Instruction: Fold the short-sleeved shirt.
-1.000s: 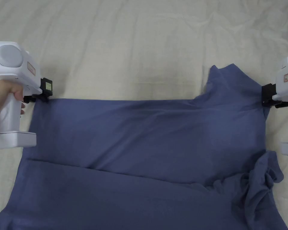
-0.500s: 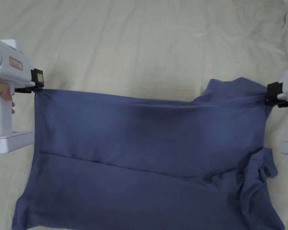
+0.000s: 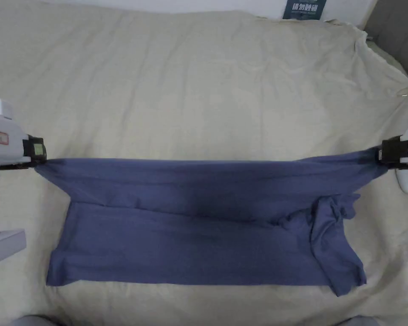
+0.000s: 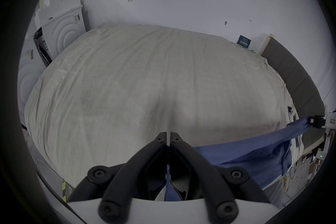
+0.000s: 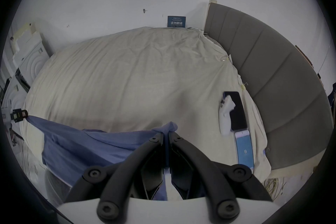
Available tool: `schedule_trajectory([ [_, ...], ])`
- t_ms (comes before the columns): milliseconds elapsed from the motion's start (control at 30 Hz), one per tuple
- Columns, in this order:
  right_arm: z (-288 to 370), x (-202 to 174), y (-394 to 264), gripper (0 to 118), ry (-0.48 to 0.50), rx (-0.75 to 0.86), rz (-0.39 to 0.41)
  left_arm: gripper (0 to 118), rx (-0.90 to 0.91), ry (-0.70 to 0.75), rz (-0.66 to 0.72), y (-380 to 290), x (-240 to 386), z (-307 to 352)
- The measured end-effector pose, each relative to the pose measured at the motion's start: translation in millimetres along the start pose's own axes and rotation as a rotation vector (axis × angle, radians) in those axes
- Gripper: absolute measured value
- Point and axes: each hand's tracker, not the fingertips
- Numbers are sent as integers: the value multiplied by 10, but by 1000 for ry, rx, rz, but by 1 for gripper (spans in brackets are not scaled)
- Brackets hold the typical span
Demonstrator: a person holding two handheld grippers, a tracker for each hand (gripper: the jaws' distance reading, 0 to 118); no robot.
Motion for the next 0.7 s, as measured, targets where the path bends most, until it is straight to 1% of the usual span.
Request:
schedule_trajectory([
  [167,-18,21,-639,4,-11,-78,11,0,-50,8,-3,-531,-46,44],
  [300,-232,13,-1123,4,-34,-188,-10,0,-156,41,-12,-967,-42,-105],
  [367,-351,8,-1313,4,-38,-242,-29,0,-208,58,-17,-1158,-51,-209],
  [433,-450,19,-1474,4,-35,-273,-61,0,-246,98,-51,-1316,-33,-257],
  [600,-587,38,-1658,4,-46,-314,-93,0,-236,94,-4,-1418,-61,-245],
  [700,-604,21,-1669,4,-45,-314,-118,0,-232,92,-3,-1392,-61,-216],
])
